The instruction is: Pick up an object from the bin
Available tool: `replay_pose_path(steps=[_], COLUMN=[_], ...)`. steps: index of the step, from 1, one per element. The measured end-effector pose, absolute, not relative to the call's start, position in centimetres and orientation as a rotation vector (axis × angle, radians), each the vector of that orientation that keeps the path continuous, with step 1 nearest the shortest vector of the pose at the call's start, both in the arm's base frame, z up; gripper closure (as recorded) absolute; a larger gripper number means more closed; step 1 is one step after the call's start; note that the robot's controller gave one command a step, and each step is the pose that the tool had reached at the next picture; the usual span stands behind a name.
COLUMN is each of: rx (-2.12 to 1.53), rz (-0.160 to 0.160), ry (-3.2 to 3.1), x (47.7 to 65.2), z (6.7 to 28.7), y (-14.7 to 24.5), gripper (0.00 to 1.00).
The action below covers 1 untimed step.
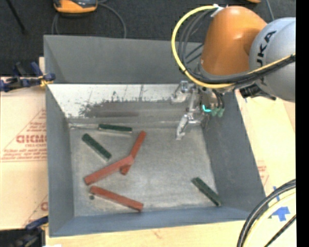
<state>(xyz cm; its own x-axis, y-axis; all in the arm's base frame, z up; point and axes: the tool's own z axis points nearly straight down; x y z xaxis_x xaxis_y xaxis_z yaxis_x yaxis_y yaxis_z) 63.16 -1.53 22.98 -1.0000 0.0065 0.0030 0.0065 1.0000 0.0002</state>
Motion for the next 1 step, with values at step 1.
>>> replay_pose_path(steps=[1], rx=[-0.01], rz=[0.0], ry=[-3.147], x=[63.29], z=[23.51], y=[-1.54], gripper=[0.0])
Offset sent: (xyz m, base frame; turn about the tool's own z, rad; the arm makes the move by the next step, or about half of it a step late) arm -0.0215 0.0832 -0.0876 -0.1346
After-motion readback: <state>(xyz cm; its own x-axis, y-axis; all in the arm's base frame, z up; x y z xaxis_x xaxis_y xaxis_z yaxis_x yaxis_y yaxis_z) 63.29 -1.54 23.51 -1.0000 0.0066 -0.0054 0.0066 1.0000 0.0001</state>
